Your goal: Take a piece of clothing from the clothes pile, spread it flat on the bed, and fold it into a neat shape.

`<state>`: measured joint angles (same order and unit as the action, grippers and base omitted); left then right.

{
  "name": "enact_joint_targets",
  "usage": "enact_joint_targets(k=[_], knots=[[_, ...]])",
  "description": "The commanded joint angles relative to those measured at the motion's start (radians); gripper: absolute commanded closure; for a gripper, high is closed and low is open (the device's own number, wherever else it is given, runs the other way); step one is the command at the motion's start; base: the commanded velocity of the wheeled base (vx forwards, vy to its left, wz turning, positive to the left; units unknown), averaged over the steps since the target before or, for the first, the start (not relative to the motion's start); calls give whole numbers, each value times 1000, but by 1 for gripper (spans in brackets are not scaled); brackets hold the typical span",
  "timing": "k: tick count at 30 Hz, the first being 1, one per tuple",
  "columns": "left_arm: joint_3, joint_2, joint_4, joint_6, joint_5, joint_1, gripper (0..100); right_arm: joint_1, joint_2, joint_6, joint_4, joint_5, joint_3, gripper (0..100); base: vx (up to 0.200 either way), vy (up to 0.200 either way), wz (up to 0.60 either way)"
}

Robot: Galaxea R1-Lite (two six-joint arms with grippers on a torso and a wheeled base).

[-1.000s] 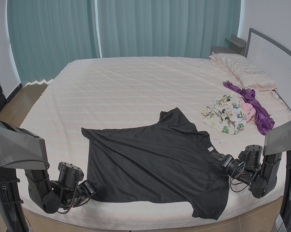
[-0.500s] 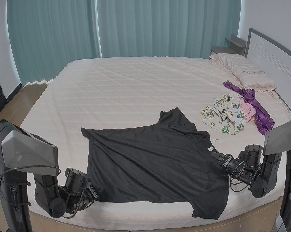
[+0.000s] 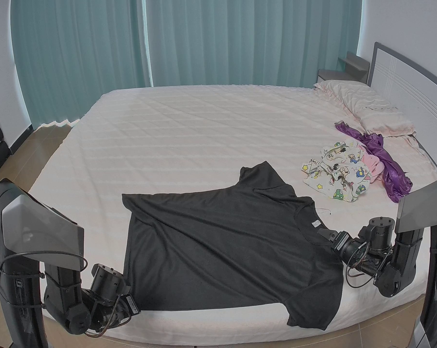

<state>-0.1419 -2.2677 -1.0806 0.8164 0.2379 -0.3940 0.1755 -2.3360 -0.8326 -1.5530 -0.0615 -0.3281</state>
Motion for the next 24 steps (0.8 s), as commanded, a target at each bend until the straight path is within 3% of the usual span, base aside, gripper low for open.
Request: enact_joint_targets(k=[1,7,19,24], knots=[[77,36,19,-34,1,6,100,-5,6,4,-10,0,6,0,0,0,0],[105,31,42,-66,3,0,100,-10,7,24,-10,0,20,0,0,0,0],[136,28,80,-91,17,-35,100,-70,0,285,2,-6,119,0,0,0,0],[130,28,74,-91,17,-35,100,-64,-17,317,11,-20,138,0,0,0,0]])
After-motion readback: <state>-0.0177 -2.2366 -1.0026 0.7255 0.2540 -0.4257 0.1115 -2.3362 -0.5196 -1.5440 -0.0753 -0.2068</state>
